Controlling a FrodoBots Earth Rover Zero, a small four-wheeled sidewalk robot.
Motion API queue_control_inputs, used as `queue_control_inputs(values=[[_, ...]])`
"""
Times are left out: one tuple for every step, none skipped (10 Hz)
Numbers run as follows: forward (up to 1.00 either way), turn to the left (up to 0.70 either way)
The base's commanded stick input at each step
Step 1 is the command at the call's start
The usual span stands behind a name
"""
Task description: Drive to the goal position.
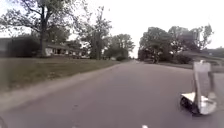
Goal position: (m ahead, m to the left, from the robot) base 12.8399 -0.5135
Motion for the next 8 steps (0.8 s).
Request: queue_control_inputs(values=[[1.00,-0.40],[1.00,-0.01],[1.00,0.00],[1.00,0.00],[1.00,0.00],[1.00,0.00],[1.00,0.00],[1.00,0.00]])
